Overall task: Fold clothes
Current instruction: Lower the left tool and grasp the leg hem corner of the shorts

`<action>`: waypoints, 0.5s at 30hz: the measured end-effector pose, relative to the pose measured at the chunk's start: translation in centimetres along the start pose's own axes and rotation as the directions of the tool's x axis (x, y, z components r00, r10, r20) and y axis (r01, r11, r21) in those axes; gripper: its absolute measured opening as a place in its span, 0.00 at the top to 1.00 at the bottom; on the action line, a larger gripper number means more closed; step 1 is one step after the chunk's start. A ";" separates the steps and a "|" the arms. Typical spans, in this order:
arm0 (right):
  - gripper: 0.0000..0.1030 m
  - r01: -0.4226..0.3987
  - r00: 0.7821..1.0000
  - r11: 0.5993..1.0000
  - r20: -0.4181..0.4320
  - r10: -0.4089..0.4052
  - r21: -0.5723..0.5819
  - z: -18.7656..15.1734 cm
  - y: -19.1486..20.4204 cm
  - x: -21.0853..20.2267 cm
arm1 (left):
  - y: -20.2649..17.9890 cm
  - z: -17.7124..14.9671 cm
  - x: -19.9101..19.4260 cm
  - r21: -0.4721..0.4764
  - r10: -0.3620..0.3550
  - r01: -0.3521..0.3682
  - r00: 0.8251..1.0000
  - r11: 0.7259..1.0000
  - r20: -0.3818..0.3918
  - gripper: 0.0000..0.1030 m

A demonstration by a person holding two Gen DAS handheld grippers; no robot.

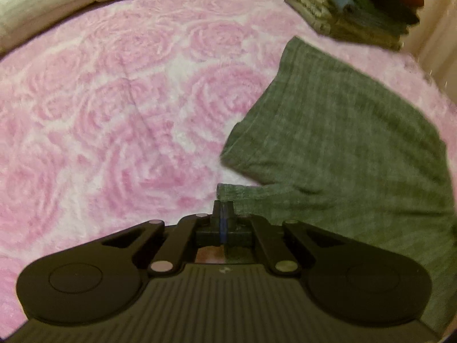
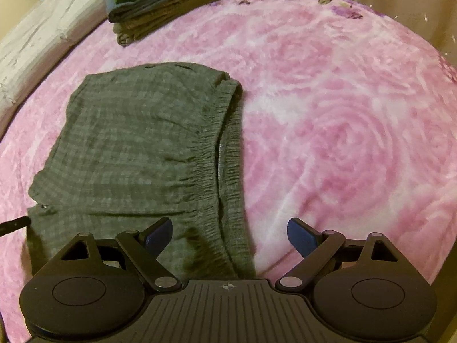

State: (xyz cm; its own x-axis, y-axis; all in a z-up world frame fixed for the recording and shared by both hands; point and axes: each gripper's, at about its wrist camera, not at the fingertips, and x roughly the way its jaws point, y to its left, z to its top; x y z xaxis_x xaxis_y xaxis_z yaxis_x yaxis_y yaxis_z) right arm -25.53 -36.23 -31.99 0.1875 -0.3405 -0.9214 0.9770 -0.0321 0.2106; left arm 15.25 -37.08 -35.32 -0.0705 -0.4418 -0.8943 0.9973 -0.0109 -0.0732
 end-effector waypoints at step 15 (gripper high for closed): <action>0.13 -0.031 0.994 0.979 0.099 0.052 -0.203 9.5 -1.7 2.8 | -5.9 9.9 2.8 0.474 -0.062 0.046 0.998 0.879 0.019 0.79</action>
State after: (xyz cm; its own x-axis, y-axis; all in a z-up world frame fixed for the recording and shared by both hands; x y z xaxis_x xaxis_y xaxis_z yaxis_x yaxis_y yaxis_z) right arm -27.61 -46.04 -31.79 0.2273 -0.4329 -0.8723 0.9709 0.1704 0.1685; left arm 9.42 -47.13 -33.05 -0.1323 -0.4571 -0.8795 0.8842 -0.4555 0.1037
